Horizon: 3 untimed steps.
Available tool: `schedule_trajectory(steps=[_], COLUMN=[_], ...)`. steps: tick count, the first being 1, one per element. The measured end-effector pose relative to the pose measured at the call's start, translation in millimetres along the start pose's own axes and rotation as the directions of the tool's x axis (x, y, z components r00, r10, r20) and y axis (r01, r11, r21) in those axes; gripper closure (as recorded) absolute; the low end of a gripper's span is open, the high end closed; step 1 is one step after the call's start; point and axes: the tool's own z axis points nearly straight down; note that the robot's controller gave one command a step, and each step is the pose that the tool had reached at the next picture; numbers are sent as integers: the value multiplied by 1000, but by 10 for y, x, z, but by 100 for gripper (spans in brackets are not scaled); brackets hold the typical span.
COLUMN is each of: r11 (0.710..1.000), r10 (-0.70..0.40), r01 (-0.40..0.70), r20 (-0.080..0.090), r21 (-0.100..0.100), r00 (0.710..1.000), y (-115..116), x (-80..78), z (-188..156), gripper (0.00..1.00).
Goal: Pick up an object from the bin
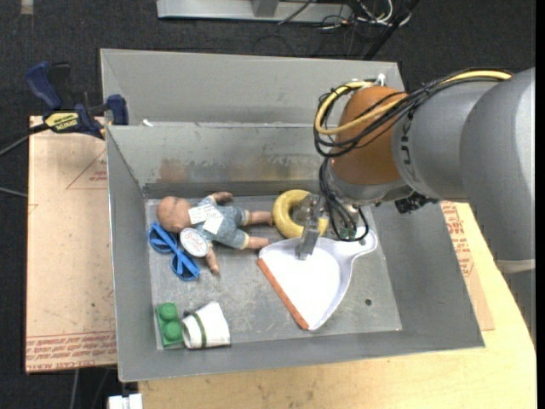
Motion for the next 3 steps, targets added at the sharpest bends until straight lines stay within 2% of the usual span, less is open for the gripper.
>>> schedule_trajectory(steps=[1, 2, 3], r11=[1000, 1000, 1000], r10=[0, -2, 1], r01=[0, 2, -1], r20=[0, -10, -2], r21=[0, 1, 0], r00=[1000, 1000, 1000], y=[0, 14, -13], x=[0, 12, -17], z=[0, -381, -1002], gripper=[100, 100, 100])
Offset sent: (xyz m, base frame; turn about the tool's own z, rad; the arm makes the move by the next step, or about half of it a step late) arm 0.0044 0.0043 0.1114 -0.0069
